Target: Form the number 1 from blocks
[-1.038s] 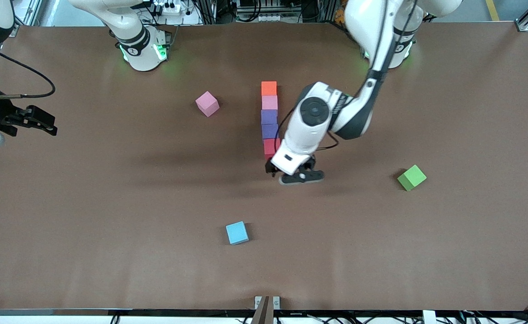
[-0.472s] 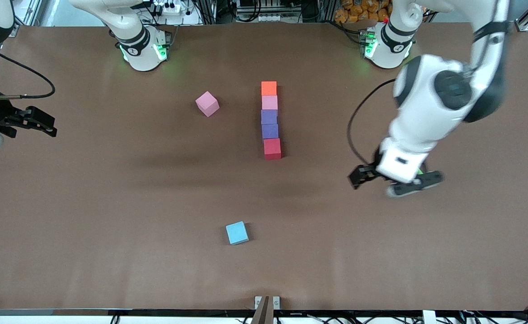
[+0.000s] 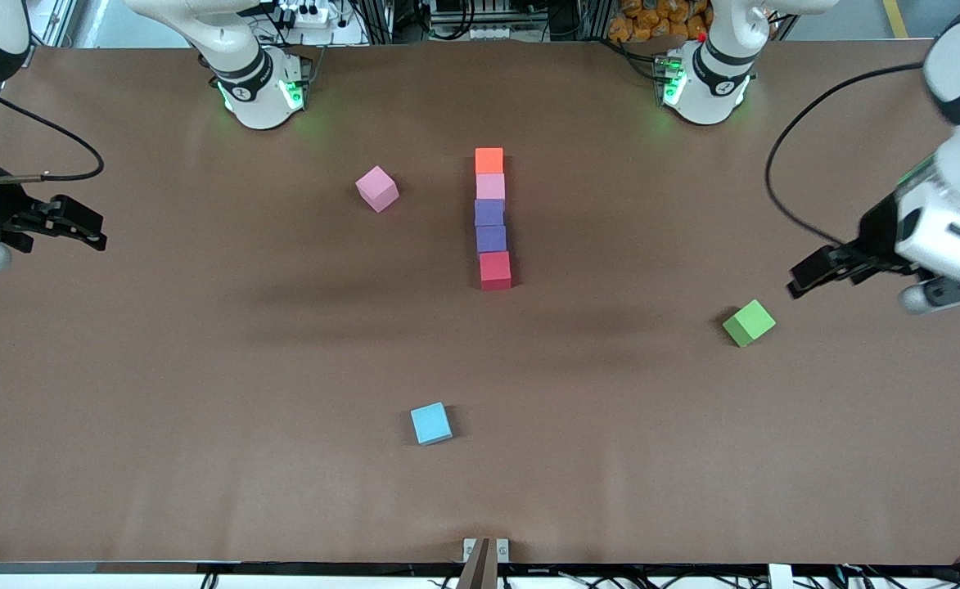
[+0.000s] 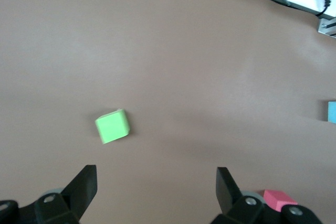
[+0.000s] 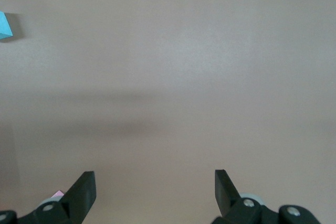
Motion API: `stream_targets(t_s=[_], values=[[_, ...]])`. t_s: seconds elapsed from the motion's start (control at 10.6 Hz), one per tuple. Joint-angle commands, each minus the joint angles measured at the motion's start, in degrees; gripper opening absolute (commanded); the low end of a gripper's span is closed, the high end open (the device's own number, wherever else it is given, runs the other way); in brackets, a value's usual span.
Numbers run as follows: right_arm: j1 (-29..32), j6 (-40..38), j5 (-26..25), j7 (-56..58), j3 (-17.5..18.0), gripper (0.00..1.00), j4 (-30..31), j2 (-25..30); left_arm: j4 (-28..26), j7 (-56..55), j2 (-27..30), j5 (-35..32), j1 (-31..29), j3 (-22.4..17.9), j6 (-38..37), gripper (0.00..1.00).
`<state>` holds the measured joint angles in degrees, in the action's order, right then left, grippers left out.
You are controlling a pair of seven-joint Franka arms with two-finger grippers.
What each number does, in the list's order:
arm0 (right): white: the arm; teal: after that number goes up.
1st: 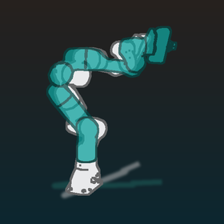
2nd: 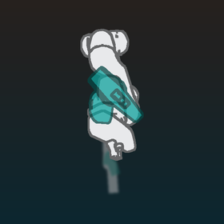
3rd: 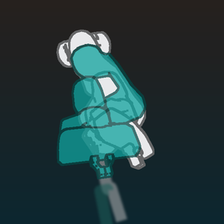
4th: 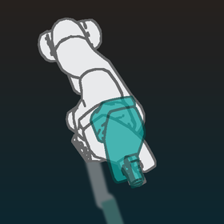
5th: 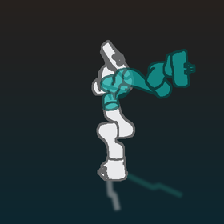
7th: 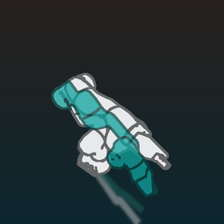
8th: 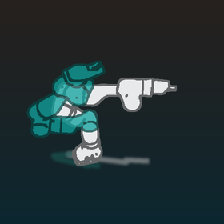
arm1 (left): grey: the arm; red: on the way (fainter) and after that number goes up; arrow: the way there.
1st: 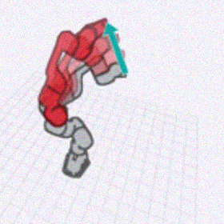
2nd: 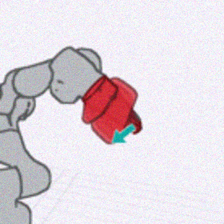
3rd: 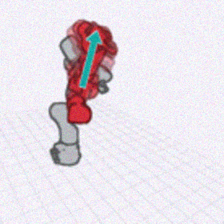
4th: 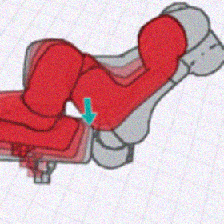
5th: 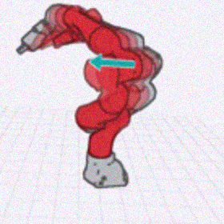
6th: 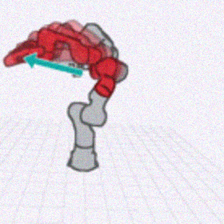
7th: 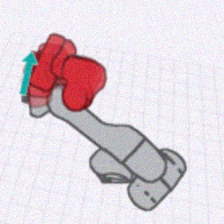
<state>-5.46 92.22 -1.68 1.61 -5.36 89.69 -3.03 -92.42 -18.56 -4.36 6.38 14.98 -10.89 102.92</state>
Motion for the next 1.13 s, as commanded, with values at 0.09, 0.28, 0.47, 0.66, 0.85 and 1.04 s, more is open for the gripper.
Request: stream_targets(t_s=[0.09,0.28,0.47,0.66,0.85,1.04], values=[[0.3,-1.0,-1.0,0.6,0.5,1.00,-1.6,-0.7,-0.9,1.1,3.7,-3.8,-9.5,9.2,-4.9,1.00],[0.3,-1.0,-1.0,0.6,0.6,1.00,-1.6,-0.7,1.4,1.1,3.7,-7.1,-13.6,14.3,-7.3,1.00],[0.4,-1.0,-1.1,0.6,0.6,1.00,-1.6,-0.8,1.6,1.2,3.7,-7.3,-15.9,16.3,-7.4,1.00],[0.4,-1.0,-1.0,0.5,0.6,1.00,-1.6,-0.8,1.7,4.1,3.7,-7.4,-16.0,16.4,-9.0,1.00],[0.4,-1.1,-0.7,0.5,0.6,1.00,-1.5,-0.8,3.4,7.6,3.7,-7.4,-16.0,16.3,-10.7,1.00],[0.6,-1.0,-0.7,0.6,0.6,1.00,-1.5,-0.8,4.5,7.7,3.7,-7.4,-16.0,16.8,-12.3,1.00]])
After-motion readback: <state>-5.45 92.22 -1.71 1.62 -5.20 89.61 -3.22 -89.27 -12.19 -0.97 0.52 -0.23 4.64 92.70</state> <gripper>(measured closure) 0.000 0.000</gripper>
